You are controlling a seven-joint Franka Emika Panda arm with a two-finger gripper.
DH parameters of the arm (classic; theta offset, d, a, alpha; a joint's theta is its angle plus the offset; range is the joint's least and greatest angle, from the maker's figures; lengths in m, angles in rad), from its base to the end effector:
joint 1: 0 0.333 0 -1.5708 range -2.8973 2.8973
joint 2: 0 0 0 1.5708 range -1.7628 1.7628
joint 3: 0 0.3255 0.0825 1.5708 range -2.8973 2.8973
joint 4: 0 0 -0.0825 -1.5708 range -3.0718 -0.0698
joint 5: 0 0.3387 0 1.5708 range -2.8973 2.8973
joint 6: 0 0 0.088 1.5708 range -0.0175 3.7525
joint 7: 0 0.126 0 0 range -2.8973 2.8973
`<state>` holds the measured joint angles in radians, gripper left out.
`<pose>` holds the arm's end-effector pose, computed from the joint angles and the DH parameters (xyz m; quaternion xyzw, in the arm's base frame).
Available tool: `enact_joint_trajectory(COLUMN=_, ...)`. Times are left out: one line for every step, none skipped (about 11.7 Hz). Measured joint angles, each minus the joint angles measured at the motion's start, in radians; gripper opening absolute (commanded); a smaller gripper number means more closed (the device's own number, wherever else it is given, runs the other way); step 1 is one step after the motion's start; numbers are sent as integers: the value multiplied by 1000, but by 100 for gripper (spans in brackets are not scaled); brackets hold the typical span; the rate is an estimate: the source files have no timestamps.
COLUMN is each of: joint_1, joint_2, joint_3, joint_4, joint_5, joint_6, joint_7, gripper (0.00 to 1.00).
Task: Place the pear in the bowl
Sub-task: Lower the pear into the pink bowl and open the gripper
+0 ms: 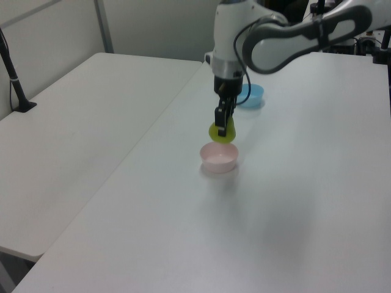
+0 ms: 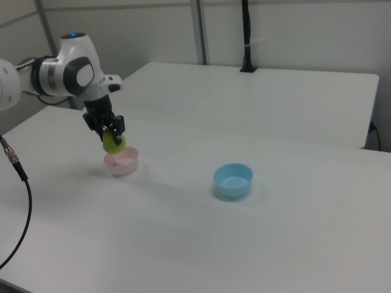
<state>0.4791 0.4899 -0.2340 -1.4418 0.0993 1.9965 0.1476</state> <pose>0.6377 0.1964 0.4255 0.9982 0.0454 0.0399 0.0003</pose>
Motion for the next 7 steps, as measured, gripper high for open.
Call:
enact_joint_trajectory(joint_1=0, joint_2=28, joint_3=0, joint_4=0, joint_5=0, joint_6=28, joint_7=1, gripper=34)
enact_joint_trajectory(joint_1=0, joint_2=51, joint_3=-1, joint_4=1, joint_5=0, joint_6=50, joint_7=1, gripper=61)
enact_joint_trajectory(joint_1=-1, joint_2=70, joint_3=-1, joint_4=1, joint_5=0, joint_6=57, joint_7=1, gripper=80)
enact_joint_trajectory(joint_1=-1, joint_2=88, joint_3=-1, joint_4=2, joint_5=0, joint_6=60, joint_7=1, gripper=100)
enact_joint_trajectory(joint_1=-1, joint_2=103, joint_3=-1, joint_4=2, joint_5=0, joint_6=68, joint_7=1, gripper=100)
enact_joint_trajectory(joint_1=-1, joint_2=110, joint_3=-1, joint_4=3, joint_5=0, joint_6=75, joint_7=1, gripper=100)
enact_joint_trajectory(joint_1=-1, joint_2=110, joint_3=-1, joint_4=11, joint_5=0, joint_6=76, joint_7=1, gripper=100)
